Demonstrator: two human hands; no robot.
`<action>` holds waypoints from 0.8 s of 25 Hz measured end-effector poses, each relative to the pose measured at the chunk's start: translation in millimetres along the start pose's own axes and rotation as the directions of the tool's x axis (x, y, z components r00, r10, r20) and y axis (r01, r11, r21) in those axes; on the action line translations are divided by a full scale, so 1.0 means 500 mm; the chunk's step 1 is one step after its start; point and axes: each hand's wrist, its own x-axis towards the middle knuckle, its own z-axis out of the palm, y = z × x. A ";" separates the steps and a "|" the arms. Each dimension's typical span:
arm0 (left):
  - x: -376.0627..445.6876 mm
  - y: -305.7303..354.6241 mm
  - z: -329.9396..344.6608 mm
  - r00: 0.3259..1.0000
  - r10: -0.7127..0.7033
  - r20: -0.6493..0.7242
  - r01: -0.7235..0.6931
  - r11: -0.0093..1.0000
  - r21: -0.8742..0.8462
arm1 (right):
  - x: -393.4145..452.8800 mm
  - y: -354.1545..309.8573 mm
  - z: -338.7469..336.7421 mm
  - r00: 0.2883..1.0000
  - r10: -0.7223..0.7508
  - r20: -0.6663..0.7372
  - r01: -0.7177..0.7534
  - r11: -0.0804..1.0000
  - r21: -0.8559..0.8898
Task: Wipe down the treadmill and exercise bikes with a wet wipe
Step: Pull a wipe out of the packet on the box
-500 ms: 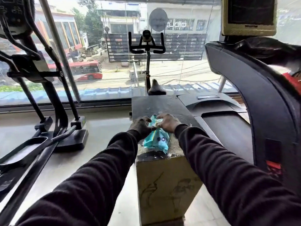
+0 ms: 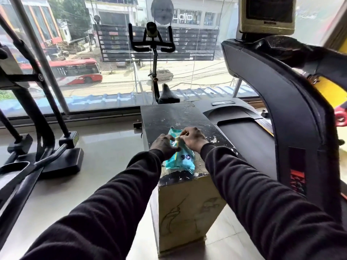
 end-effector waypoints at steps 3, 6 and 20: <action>0.006 -0.001 -0.004 1.000 0.022 -0.010 -0.022 1.000 0.002 | 0.002 0.002 0.004 0.999 0.036 0.025 -0.038 0.994 0.099; 0.011 -0.002 -0.004 0.999 0.037 -0.027 -0.037 0.999 -0.011 | -0.004 0.012 0.011 0.995 0.057 0.077 -0.068 0.987 0.148; 0.021 0.153 0.020 0.985 -0.040 -0.166 0.024 0.995 -0.096 | -0.010 0.115 -0.132 0.997 0.010 -0.081 0.014 0.957 0.291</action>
